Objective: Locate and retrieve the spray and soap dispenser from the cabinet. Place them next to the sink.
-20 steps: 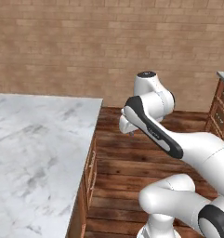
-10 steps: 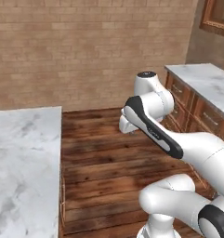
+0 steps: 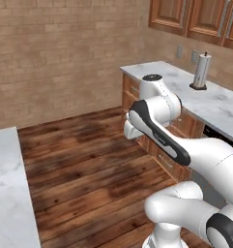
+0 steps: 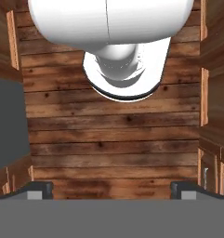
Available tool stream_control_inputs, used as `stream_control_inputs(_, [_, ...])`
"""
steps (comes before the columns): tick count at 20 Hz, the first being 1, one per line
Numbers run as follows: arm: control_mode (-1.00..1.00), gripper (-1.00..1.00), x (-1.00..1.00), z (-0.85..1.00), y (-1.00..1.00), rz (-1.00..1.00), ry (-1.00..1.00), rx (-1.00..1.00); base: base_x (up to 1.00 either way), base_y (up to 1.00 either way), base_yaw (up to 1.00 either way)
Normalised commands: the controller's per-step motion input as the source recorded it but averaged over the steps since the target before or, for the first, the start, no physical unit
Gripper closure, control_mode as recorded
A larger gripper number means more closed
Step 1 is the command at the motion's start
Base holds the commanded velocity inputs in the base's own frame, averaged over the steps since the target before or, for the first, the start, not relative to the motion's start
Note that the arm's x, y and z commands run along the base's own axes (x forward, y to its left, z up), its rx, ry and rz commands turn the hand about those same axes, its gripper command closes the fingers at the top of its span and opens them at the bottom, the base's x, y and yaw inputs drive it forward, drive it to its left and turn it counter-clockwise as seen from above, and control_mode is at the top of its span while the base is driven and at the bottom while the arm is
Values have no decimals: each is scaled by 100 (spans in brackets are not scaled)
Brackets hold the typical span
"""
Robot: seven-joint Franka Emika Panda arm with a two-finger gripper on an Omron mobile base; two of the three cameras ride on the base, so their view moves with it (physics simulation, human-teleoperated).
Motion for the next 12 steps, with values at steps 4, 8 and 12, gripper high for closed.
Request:
stream_control_inputs(4, [100, -100, 0, 0, 0, 0, 0, 0, 1, 0, -49])
stream_control_inputs(8, [100, -100, 0, 0, 0, 0, 0, 0, 4, 0, -48])
stream_control_inputs(12, [100, -100, 0, 0, 0, 0, 0, 0, 9, 4, -47])
